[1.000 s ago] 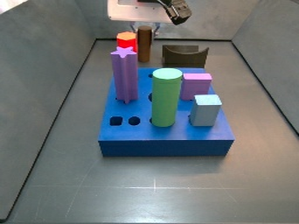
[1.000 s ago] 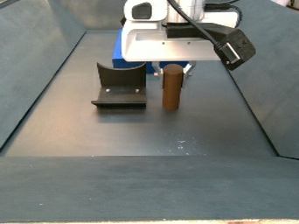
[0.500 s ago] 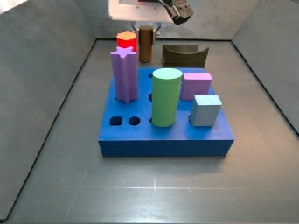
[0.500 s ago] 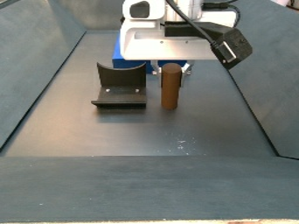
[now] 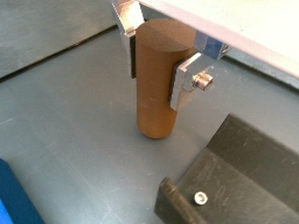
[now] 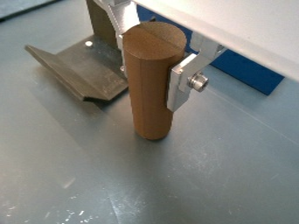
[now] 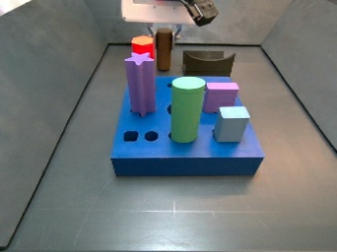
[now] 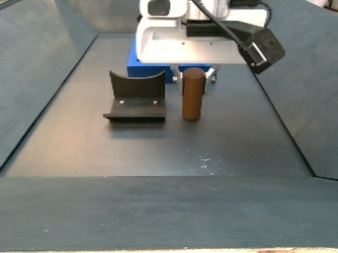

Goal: Pick up the round object. Move up. Move to above the board. Insert the round object.
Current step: Move to above the board.

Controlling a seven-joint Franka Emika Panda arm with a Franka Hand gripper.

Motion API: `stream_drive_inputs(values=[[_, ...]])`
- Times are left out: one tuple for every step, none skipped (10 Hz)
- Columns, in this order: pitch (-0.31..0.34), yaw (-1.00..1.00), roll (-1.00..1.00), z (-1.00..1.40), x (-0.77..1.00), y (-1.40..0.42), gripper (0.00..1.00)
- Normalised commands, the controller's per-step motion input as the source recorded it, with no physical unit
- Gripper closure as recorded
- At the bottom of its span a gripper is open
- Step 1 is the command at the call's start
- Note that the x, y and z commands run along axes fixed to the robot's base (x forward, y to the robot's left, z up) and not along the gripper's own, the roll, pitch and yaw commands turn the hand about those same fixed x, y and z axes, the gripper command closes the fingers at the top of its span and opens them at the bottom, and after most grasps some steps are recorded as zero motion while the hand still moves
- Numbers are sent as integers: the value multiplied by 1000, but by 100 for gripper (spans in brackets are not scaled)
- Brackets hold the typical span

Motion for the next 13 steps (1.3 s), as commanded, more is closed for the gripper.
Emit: stream_drive_inputs(values=[[481, -43, 13, 1000, 229, 61, 100], [509, -54, 10, 1000, 229, 51, 100], [487, -48, 26, 1000, 220, 51, 100], [400, -43, 49, 1000, 203, 52, 100], [300, -37, 68, 1000, 182, 49, 100], [206, -30, 86, 1000, 157, 48, 100], [170, -23, 94, 1000, 132, 45, 100], [155, -19, 99, 932, 109, 42, 100], [159, -11, 96, 712, 68, 28, 100], [159, -5, 94, 546, 48, 21, 100], [161, 3, 93, 330, 32, 15, 100], [158, 6, 93, 171, 26, 12, 100], [-62, -85, 73, 437, -106, -1000, 100]])
